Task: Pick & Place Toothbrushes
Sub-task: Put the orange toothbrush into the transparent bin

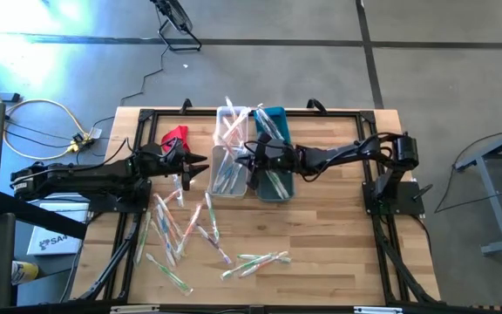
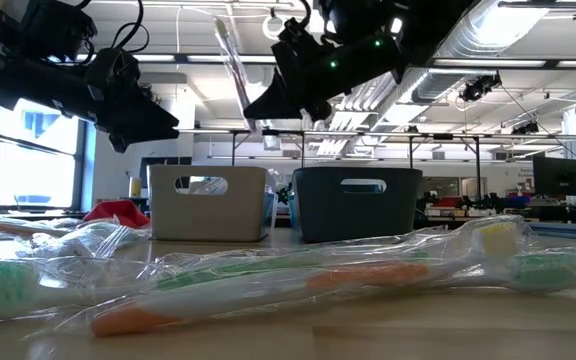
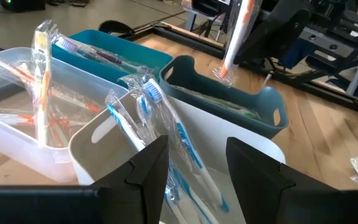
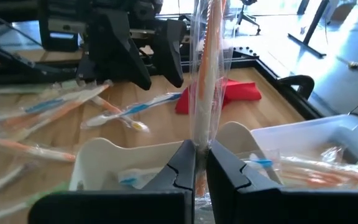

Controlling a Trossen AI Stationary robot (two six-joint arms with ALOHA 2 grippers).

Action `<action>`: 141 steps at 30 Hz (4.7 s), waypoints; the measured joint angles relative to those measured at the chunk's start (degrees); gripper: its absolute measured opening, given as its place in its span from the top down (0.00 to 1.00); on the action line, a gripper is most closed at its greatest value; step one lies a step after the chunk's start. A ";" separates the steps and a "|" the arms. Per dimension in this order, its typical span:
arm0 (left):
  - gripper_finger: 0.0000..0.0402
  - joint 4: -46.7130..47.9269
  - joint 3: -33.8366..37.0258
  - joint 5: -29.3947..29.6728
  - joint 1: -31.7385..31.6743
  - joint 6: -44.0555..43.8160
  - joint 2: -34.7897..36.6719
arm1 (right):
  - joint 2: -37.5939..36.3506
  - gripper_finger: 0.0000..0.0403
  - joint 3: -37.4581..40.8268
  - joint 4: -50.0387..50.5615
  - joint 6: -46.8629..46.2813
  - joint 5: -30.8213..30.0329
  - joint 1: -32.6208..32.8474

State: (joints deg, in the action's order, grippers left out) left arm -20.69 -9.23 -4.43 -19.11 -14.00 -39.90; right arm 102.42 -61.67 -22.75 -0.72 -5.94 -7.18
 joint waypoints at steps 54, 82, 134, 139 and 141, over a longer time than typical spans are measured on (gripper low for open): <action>0.60 -11.91 -0.02 -0.20 0.00 4.24 -0.21 | 0.02 0.98 0.02 -1.33 2.05 6.13 -2.36; 0.60 -16.99 -0.02 -3.58 0.02 6.08 -6.51 | 0.02 0.97 0.02 -0.71 0.99 5.89 -3.02; 0.60 -29.33 -9.18 -3.37 0.00 6.27 -22.96 | 0.04 0.97 0.02 6.66 -0.51 7.62 -2.91; 0.60 -29.85 -9.18 -3.39 0.01 6.44 -24.31 | 0.04 0.97 0.01 6.66 -0.43 7.67 -2.76; 0.60 -30.48 -9.18 -3.39 0.00 6.54 -25.46 | 0.04 0.97 0.01 6.66 0.69 8.01 -2.57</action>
State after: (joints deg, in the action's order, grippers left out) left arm -51.16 -18.41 -7.81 -19.11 -7.46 -65.36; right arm 102.45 -61.66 -16.10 -0.03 2.07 -9.75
